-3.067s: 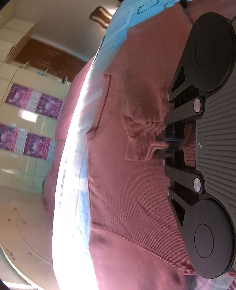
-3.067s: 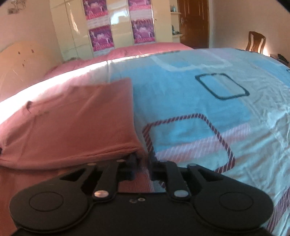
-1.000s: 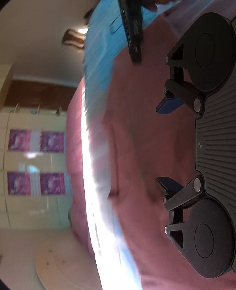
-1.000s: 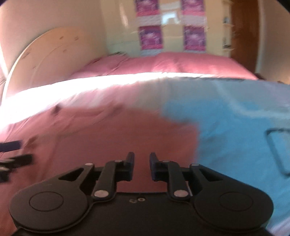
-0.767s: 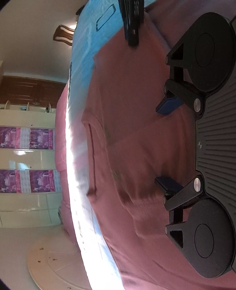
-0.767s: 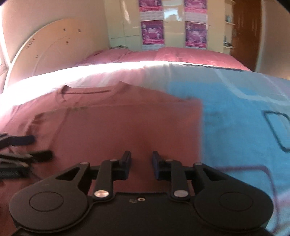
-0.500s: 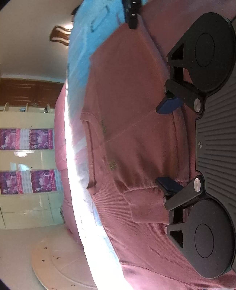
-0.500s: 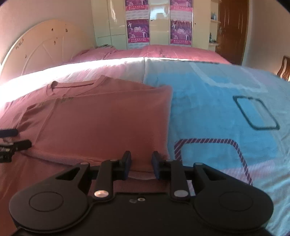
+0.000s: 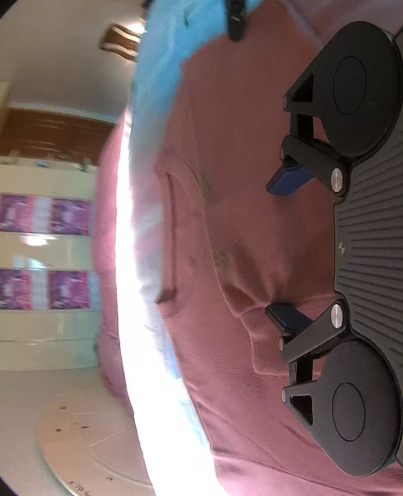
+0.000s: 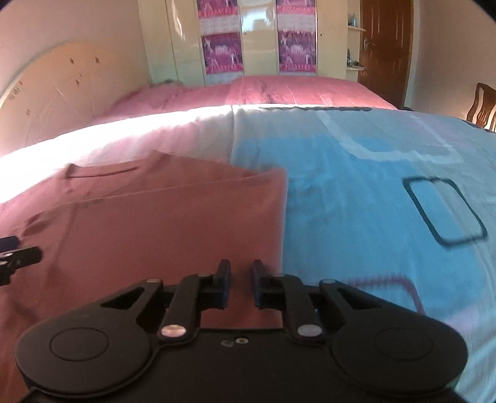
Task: Fold small clothes
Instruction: 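Open the right tool and withdraw it from the folded side, then grasp the other sleeve cuff with the left tool and lift it, then fold the held sleeve across the sweatshirt body with the left tool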
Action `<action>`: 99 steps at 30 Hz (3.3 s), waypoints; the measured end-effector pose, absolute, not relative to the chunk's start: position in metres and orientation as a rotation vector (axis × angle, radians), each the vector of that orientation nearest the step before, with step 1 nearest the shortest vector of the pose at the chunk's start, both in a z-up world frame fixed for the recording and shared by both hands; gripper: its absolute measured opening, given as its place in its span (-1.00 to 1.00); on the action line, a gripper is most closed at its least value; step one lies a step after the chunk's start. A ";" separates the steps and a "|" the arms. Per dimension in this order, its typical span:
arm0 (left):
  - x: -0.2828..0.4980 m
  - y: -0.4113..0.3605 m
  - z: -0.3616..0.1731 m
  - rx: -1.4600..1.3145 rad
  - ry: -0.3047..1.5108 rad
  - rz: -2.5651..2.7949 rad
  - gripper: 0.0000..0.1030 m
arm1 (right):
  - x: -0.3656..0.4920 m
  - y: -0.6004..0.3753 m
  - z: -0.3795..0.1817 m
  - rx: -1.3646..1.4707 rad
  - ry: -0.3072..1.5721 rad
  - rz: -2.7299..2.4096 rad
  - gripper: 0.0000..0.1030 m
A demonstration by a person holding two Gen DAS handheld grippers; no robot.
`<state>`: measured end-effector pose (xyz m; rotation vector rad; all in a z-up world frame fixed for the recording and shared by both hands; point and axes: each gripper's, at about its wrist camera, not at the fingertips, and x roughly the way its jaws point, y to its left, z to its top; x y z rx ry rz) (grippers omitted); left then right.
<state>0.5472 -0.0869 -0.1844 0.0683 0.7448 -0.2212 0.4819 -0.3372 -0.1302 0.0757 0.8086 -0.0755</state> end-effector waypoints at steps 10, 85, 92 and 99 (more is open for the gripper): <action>0.573 -0.089 -0.186 0.097 0.741 -0.217 0.53 | 0.562 -0.350 -0.138 0.046 0.826 -0.114 -0.79; 0.569 0.056 -0.168 -0.285 0.596 -0.205 -0.84 | 0.450 -0.245 -0.097 0.229 0.752 -0.097 -0.35; 0.592 -0.072 -0.173 -0.030 0.741 -0.292 -0.84 | 0.442 -0.282 -0.097 0.292 0.743 -0.081 -0.33; 0.584 -0.144 -0.198 0.048 0.813 -0.405 0.44 | 0.437 -0.302 -0.103 0.367 0.771 -0.048 0.21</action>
